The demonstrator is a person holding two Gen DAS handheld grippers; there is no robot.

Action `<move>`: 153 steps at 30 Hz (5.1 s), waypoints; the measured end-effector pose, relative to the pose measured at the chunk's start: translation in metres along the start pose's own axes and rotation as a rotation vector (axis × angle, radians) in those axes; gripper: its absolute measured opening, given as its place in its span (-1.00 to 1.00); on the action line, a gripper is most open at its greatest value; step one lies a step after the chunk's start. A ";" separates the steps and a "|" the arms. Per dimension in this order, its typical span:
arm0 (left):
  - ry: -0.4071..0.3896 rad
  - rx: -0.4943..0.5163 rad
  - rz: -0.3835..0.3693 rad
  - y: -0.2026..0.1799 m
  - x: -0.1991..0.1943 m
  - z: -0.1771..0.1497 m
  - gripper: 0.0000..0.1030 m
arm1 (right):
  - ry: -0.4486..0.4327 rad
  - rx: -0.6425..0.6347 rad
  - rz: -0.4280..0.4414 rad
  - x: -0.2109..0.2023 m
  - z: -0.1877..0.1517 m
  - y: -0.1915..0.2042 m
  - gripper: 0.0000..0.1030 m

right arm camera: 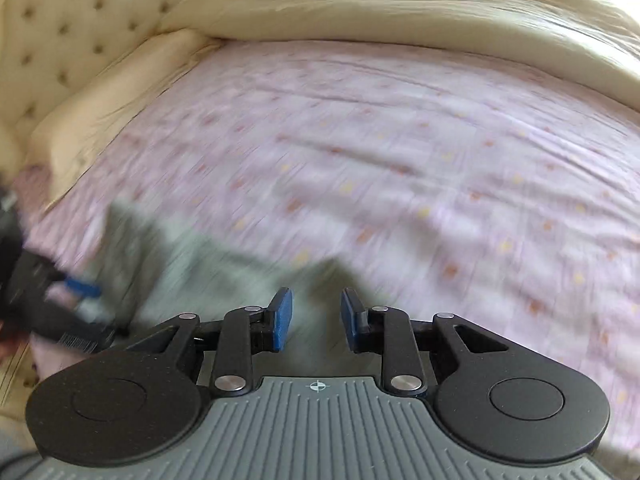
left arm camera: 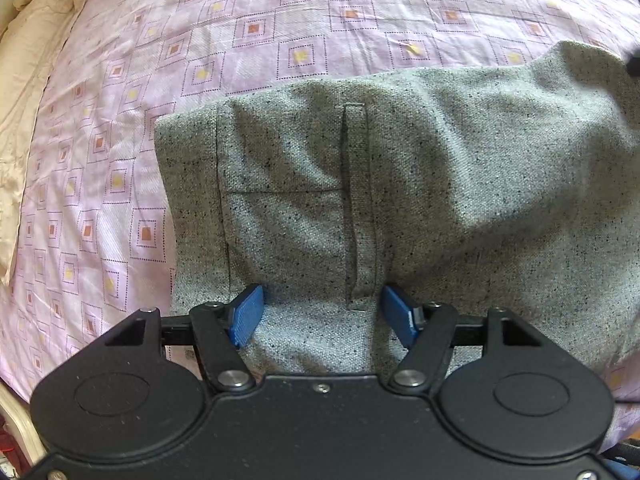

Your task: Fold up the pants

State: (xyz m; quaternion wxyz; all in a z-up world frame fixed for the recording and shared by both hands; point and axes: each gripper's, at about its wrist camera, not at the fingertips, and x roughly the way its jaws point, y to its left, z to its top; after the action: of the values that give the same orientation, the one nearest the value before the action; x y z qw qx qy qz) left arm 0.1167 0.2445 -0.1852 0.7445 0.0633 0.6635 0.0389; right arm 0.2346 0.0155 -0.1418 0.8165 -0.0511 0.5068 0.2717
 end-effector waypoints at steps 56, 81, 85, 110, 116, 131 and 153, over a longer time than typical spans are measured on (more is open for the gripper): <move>-0.161 0.240 -0.114 -0.064 -0.005 0.006 0.21 | -0.017 0.073 -0.080 0.068 -0.001 0.017 -0.95; -0.161 0.278 -0.060 -0.044 -0.010 0.000 0.38 | 0.107 0.528 -0.465 -0.053 -0.186 -0.003 -0.66; -0.178 0.289 -0.086 -0.044 -0.022 -0.002 0.28 | 0.020 0.618 -0.566 -0.087 -0.192 0.002 -0.66; -0.232 0.077 -0.061 -0.233 -0.106 -0.033 0.28 | -0.265 1.211 -0.649 -0.253 -0.362 -0.251 -0.38; -0.250 0.116 -0.009 -0.271 -0.117 -0.036 0.29 | -0.253 1.287 -0.549 -0.246 -0.372 -0.286 -0.34; -0.206 0.125 0.036 -0.282 -0.092 -0.026 0.29 | -0.078 1.032 -0.611 -0.255 -0.382 -0.270 -0.78; -0.265 0.024 0.003 -0.176 -0.086 -0.017 0.24 | -0.154 0.997 -0.801 -0.279 -0.342 -0.223 -0.64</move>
State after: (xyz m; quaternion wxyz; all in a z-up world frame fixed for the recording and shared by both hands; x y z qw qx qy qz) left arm 0.0851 0.0594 -0.1278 0.8247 0.0781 0.5596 0.0233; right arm -0.0230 -0.4057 -0.1108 0.8146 0.1688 0.4536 -0.3196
